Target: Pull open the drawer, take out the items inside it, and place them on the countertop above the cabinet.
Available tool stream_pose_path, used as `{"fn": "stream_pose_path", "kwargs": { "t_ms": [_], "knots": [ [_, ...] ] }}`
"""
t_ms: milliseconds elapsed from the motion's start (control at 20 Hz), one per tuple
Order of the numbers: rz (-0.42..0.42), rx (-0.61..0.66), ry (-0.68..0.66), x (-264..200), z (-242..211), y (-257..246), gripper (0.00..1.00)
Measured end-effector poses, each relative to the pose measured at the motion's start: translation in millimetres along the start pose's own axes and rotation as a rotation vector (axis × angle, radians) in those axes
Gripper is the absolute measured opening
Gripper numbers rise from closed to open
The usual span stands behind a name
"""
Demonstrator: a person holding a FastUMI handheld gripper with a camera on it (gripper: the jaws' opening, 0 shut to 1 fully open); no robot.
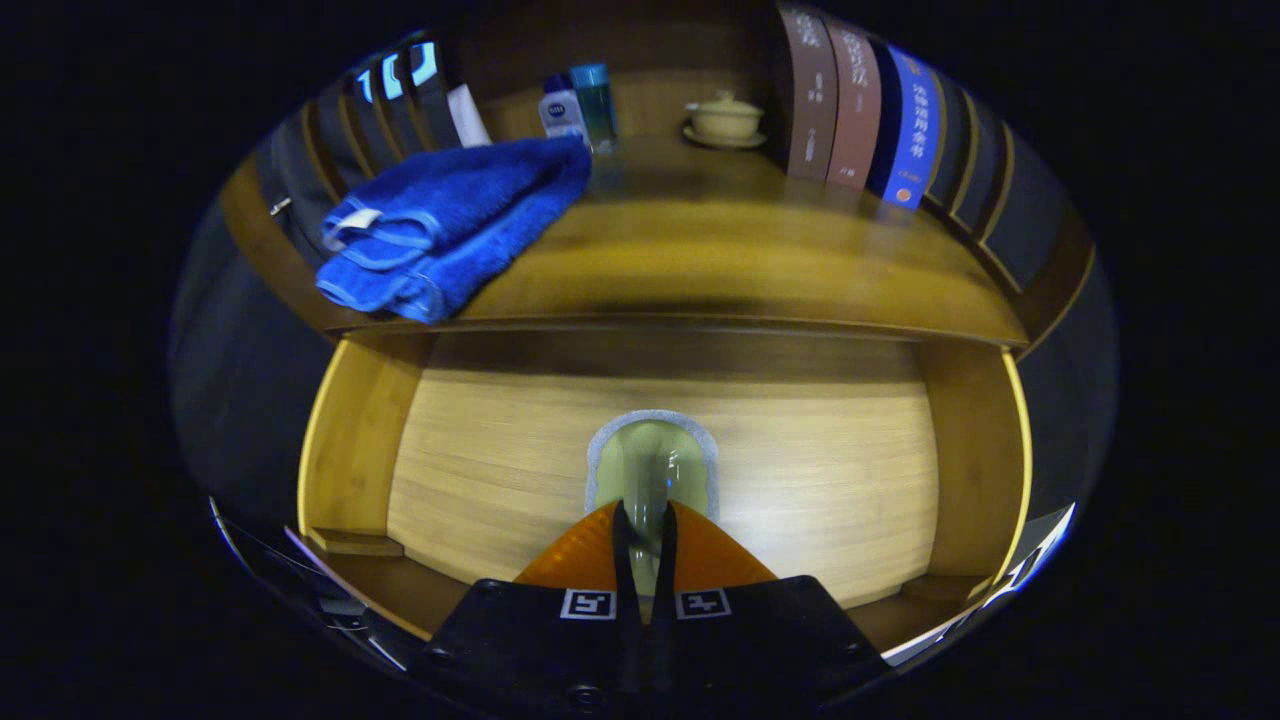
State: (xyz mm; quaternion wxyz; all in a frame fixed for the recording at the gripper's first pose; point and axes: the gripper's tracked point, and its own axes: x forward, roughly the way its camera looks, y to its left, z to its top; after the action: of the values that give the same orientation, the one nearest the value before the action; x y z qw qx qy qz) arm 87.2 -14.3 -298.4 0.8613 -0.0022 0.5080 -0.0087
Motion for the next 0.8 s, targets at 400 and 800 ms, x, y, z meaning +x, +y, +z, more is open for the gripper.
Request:
{"fn": "stream_pose_path", "kwargs": {
  "t_ms": [400, 800],
  "knots": [
    [0.009, 0.030, -0.288, -63, 109, -4, 0.07],
    [-0.005, 0.035, -0.253, -4, 197, -13, 0.07]
  ]
}}
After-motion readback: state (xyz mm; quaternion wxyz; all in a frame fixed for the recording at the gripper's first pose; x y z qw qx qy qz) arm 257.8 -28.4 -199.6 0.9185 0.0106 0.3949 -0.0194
